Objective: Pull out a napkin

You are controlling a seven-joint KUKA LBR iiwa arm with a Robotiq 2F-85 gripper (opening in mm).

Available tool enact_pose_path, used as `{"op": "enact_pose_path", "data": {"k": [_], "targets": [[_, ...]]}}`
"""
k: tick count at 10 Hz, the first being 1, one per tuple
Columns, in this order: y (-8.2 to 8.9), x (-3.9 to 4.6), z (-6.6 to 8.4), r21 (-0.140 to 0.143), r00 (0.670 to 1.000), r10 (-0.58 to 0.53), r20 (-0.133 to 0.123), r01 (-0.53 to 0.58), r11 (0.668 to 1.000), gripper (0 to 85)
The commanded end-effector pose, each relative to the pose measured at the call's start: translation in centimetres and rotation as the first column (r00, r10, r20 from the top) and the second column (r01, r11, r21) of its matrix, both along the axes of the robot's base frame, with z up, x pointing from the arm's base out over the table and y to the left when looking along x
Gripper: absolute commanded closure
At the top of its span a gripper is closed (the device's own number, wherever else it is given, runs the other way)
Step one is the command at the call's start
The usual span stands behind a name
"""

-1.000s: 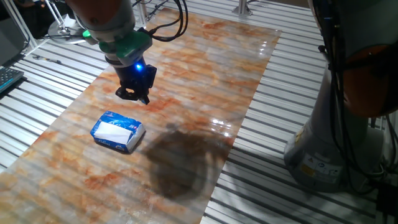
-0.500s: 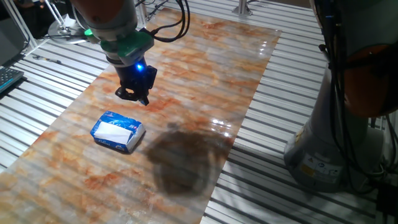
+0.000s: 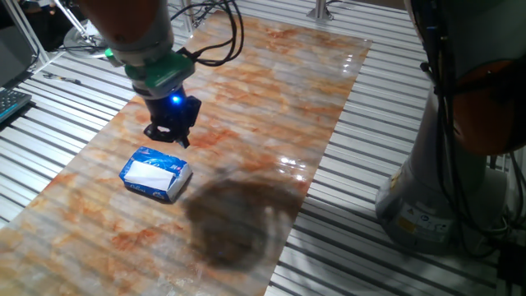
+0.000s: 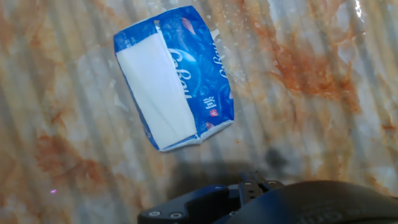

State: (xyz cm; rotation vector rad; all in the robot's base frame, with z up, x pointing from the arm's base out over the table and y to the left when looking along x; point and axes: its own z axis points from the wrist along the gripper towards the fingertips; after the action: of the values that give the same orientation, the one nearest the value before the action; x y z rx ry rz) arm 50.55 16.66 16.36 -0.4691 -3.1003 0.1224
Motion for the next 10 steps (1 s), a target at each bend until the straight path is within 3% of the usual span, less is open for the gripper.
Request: {"op": "enact_pose_path", "data": {"k": [1,4,7,10], "targets": [[0.2,0.23,-0.1,0.000,1.000,-0.005,0.001,0.005,1.000,85.0],[1.8,1.38,-0.7,-0.013,1.000,-0.026,0.011,0.026,1.000,85.0],[3.6,2.73,-0.8,-0.008,0.999,-0.049,0.010,0.049,0.999,85.0],[4.1,3.80,-1.9,-0.009,0.999,-0.046,0.016,0.046,0.999,85.0]]}}
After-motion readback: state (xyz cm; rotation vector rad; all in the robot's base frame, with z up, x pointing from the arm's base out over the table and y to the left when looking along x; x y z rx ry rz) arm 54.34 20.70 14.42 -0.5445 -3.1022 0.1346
